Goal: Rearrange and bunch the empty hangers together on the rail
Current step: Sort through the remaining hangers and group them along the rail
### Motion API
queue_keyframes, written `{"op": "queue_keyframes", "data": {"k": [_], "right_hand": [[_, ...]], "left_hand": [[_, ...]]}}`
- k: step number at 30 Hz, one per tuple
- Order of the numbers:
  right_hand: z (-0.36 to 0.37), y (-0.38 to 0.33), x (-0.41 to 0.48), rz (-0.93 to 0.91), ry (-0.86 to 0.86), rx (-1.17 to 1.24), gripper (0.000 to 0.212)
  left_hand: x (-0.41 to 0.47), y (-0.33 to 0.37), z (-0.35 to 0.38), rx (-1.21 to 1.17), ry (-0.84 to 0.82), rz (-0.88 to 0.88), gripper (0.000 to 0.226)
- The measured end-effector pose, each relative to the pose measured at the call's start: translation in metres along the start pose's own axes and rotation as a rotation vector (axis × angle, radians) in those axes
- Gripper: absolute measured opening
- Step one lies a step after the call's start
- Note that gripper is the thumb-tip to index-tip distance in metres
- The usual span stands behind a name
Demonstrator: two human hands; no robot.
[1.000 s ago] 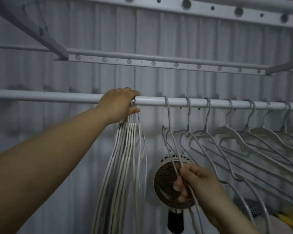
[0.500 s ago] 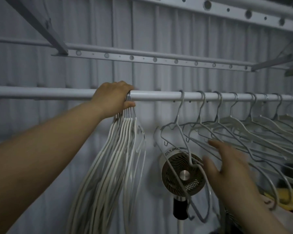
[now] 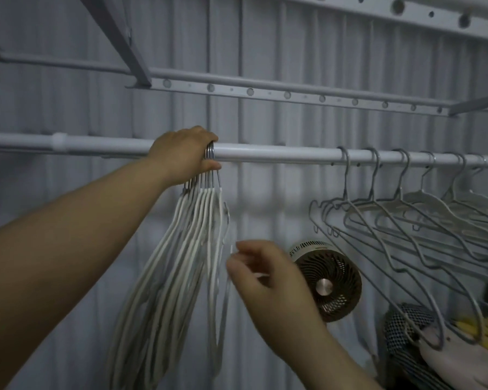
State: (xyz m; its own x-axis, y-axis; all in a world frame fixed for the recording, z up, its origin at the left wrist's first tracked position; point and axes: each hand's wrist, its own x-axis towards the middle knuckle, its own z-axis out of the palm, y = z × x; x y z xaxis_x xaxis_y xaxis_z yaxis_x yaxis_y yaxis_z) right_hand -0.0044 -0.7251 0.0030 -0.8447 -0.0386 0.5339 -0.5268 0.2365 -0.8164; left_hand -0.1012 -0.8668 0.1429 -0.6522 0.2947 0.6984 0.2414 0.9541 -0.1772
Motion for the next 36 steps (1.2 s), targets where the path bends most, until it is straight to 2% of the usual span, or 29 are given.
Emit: {"op": "queue_keyframes", "data": {"k": [3, 5, 12, 19, 36], "right_hand": [[0.022, -0.004, 0.005, 0.139, -0.085, 0.215, 0.011], [0.031, -0.002, 0.007, 0.193, -0.131, 0.235, 0.025], [0.043, 0.005, 0.014, 0.289, -0.076, 0.301, 0.027], [0.032, 0.007, 0.015, 0.225, 0.021, 0.359, 0.021], [-0.057, 0.019, 0.007, 0.231, 0.311, 0.173, 0.017]], "left_hand": [[-0.005, -0.011, 0.000, 0.001, 0.010, -0.016, 0.048], [-0.009, -0.019, 0.001, 0.001, 0.016, -0.028, 0.049], [-0.018, -0.041, 0.004, 0.009, 0.050, -0.053, 0.057], [-0.022, -0.051, 0.004, -0.009, 0.072, -0.081, 0.059], [-0.024, -0.044, 0.004, -0.042, 0.127, -0.083, 0.054]]}}
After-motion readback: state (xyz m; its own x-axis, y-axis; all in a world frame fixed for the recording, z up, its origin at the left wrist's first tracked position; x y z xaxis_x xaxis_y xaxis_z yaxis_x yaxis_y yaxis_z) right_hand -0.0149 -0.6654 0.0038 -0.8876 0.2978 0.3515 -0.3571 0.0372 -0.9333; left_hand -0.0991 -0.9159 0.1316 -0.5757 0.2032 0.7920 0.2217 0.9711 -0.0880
